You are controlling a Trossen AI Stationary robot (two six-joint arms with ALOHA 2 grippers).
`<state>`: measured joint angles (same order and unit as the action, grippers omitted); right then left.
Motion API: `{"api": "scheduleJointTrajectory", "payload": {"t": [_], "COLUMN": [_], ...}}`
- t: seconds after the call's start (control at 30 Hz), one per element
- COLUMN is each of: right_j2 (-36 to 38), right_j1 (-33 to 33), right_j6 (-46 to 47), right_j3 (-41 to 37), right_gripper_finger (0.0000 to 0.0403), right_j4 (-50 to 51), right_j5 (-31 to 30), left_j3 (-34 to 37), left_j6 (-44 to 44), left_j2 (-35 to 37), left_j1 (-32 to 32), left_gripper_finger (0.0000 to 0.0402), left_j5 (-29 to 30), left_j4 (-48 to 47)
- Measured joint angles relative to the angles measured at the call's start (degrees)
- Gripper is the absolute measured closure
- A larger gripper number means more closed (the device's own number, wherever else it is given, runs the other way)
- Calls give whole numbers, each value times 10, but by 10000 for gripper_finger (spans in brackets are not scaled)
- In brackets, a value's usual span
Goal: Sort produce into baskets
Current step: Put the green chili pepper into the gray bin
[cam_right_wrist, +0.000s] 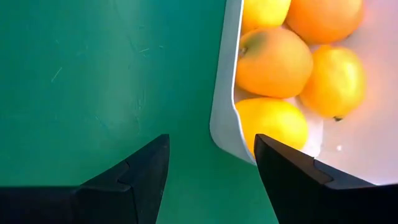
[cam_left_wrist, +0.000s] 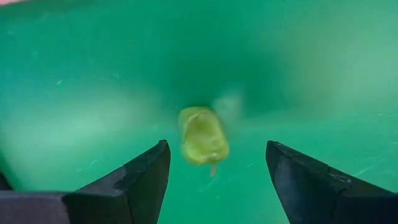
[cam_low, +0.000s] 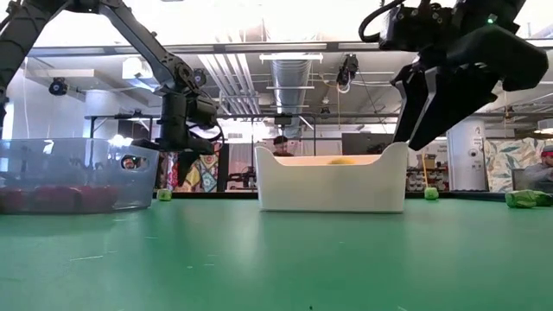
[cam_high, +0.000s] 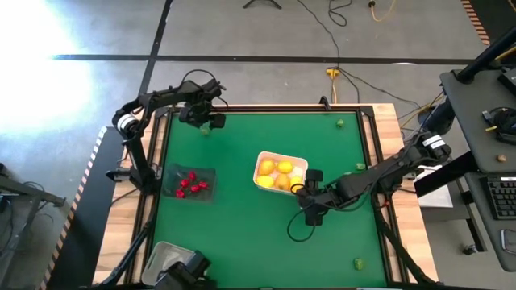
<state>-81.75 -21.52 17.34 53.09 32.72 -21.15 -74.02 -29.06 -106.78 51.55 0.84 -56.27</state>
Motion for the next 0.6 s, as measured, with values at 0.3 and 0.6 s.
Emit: {"api": "scheduleJointTrajectory", "payload": {"t": [0.3,0.6], "right_j2": [38,76], "right_j1": [-3,-41], "right_j6": [-18,26], "right_j3": [16,12], "right_gripper_finger": [177,177], "right_j4": [0,0], "right_j5": [-14,-34], "left_j3": [0,43], "left_j6": [11,56], "left_j2": [6,106], "left_j1": [2,19], "left_gripper_finger": [154,154], "left_j5": [4,43], "left_j4": [-22,-20]}}
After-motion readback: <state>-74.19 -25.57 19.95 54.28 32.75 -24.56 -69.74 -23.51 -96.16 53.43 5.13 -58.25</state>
